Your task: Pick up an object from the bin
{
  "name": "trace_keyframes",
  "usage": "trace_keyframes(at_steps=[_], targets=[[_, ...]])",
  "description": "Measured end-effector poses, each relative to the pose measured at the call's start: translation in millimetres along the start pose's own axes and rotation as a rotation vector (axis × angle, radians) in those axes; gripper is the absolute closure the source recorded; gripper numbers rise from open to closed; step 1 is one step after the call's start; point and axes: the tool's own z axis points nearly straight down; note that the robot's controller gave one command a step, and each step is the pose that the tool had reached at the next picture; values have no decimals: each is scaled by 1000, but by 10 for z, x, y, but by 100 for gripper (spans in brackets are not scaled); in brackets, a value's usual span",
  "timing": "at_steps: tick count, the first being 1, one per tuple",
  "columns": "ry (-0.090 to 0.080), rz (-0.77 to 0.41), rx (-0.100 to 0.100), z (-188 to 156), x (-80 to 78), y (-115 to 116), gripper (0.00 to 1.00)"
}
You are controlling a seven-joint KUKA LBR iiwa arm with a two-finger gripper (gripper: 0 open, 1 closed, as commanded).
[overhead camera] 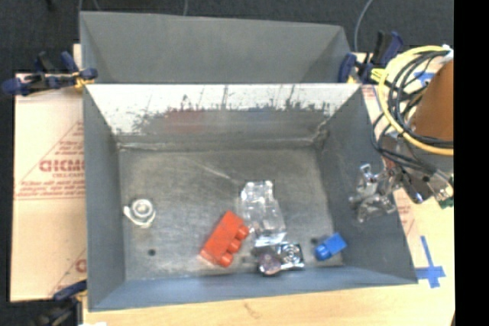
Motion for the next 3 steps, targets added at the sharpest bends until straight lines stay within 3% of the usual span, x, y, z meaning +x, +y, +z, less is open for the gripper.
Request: trace_keyframes(at_steps=[1, 2, 3], targets=[[6, 0, -7, 44, 9, 19, 0], [1, -312, -8, 1602, -205, 470, 0], [-9, -454, 6, 1624, -244, 715, 0]])
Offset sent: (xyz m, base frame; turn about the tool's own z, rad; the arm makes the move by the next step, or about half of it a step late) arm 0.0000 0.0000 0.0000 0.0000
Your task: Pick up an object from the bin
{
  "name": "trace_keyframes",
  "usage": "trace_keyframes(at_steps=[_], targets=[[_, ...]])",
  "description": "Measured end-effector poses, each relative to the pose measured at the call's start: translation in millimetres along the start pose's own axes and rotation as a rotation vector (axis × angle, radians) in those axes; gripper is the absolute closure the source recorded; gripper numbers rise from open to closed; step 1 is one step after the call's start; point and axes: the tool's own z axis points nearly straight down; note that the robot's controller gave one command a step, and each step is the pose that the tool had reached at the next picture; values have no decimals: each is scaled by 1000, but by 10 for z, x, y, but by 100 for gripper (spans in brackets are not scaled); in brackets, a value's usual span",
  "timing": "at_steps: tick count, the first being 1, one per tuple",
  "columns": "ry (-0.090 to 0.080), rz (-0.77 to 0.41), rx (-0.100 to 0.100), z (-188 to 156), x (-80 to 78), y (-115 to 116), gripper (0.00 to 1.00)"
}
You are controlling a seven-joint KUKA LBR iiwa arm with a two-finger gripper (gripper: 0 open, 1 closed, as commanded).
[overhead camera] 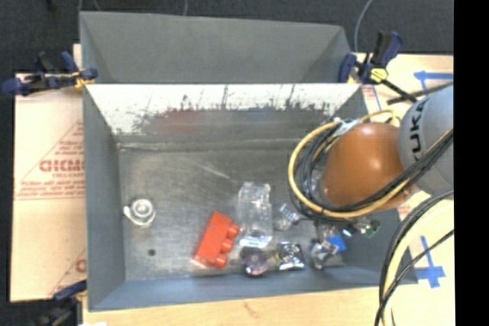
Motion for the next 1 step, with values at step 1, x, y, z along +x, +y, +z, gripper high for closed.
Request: trace_keyframes(at_steps=[1], targets=[[-7, -50, 6, -19, -272, 329, 0]])
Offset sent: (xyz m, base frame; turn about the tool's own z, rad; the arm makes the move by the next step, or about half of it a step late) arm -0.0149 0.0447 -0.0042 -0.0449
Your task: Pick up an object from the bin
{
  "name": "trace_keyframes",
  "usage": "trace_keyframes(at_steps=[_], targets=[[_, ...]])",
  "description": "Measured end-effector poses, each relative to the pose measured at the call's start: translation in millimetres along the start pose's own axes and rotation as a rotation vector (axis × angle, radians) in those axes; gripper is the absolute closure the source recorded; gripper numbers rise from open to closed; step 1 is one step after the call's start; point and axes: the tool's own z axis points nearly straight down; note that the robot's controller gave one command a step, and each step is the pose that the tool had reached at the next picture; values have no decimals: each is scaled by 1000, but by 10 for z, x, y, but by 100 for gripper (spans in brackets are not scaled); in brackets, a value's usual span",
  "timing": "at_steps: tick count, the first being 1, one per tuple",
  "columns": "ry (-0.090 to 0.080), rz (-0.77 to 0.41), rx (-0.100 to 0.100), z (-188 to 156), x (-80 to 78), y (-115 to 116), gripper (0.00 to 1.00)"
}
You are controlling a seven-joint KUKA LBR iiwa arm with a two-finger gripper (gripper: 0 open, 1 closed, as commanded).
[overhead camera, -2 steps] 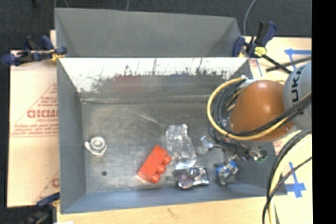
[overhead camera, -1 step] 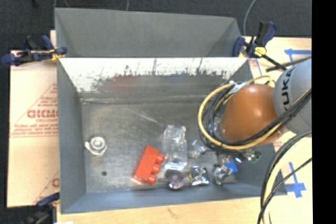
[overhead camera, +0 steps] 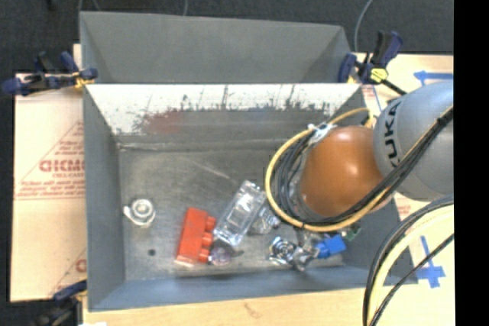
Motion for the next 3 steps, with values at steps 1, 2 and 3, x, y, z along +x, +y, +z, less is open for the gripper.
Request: trace_keyframes(at_steps=[1, 2, 3], targets=[[-7, 64, -3, -9, -812, 676, 0], [10, -238, -26, -303, -1838, 838, 0], [5, -281, -23, -339, -2736, 251, 0]])
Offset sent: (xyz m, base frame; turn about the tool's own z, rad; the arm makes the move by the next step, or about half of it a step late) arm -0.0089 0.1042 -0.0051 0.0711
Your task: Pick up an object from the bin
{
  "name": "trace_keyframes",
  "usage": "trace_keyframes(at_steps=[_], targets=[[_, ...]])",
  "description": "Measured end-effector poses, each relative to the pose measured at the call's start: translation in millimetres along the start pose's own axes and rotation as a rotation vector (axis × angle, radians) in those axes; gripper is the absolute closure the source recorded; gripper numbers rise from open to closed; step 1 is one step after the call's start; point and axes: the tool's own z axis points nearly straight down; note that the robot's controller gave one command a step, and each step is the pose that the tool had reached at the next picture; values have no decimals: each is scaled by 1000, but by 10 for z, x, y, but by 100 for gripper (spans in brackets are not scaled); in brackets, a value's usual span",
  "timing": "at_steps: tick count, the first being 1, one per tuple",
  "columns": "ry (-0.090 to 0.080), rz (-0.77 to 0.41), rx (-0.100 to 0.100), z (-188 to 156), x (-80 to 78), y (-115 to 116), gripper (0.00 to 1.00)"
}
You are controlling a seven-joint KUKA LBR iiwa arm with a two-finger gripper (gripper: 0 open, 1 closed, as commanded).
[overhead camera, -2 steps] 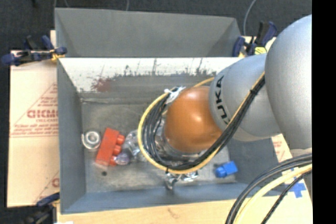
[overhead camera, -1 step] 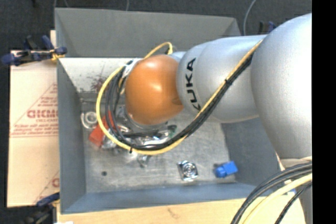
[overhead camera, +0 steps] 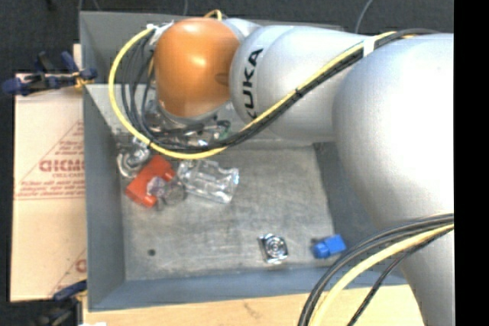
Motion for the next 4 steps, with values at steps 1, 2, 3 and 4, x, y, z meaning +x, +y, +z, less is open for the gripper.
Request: trace_keyframes(at_steps=[1, 2, 3, 4], targets=[[-17, -101, 4, 330, 58, -85, 0], [-18, -97, 8, 329, 67, -99, 100], [1, -287, 2, -829, 344, -153, 100], [0, -456, -1, -1460, 154, -126, 100]])
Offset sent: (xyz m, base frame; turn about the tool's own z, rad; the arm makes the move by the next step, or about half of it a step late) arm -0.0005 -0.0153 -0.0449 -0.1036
